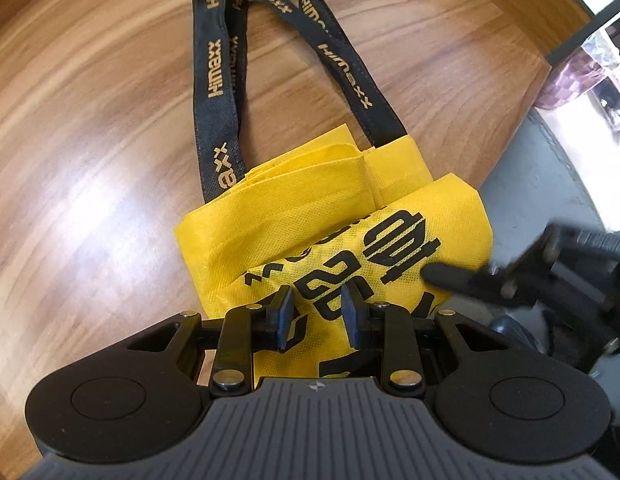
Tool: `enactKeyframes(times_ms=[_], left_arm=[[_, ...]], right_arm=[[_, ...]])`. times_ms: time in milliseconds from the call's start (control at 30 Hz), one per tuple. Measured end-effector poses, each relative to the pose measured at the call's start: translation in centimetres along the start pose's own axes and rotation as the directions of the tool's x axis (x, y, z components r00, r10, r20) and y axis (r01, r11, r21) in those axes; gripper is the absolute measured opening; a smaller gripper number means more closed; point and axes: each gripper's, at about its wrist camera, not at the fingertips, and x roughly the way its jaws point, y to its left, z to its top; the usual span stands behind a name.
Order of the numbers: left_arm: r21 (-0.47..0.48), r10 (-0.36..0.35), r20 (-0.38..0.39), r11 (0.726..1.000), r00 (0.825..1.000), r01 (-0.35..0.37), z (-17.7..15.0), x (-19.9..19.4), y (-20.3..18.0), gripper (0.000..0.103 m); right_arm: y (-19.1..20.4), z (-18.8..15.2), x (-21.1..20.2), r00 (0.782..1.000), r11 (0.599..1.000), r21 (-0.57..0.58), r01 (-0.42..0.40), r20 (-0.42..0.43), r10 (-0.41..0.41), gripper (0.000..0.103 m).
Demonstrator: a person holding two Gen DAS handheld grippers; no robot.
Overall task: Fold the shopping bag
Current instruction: 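Press the folded bundle flat with the right gripper while the left gripper holds it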
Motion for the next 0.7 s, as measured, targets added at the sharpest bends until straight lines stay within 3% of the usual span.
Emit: enactKeyframes(times_ms=[200,333,467,533,600,700], left_arm=[[0.029,0.003,-0.009,1.000,1.000,-0.003,0.0,0.1,-0.6,0.030],[0.038,0.000,-0.018,0.999,1.000,0.001,0.4,0.1,-0.6,0.030],[0.020,-0.044,-0.018,0.999,0.999,0.044,-0.1,-0.5,0.7,0.030],[-0.043,-0.099,0.016,0.994,0.995,0.100,-0.5,-1.1,2.2,0.030],[-0.084,-0.131,0.049,0.987,0.990,0.134,-0.7,-1.7,3.1,0.032],[-0.095,-0.151,0.111,0.982,0.982,0.162,-1.3,-3.4,3.8,0.036]], right_arm=[[1.8,-0.3,2.0,0.995,0.984,-0.155,0.089,-0.036,-0.096,0.059],[0.8,-0.7,2.5,0.997,0.987,-0.144,0.073,-0.020,-0.077,0.053],[-1.6,-0.9,1.4,0.999,0.997,-0.055,-0.045,-0.031,0.043,0.051],[-4.4,-1.0,1.2,0.988,0.987,0.030,-0.155,-0.022,0.156,0.051],[-7.5,-1.4,2.1,0.961,0.952,0.132,-0.276,0.007,0.277,0.051],[-12.0,-2.1,3.8,0.893,0.854,0.269,-0.445,0.064,0.445,0.051]])
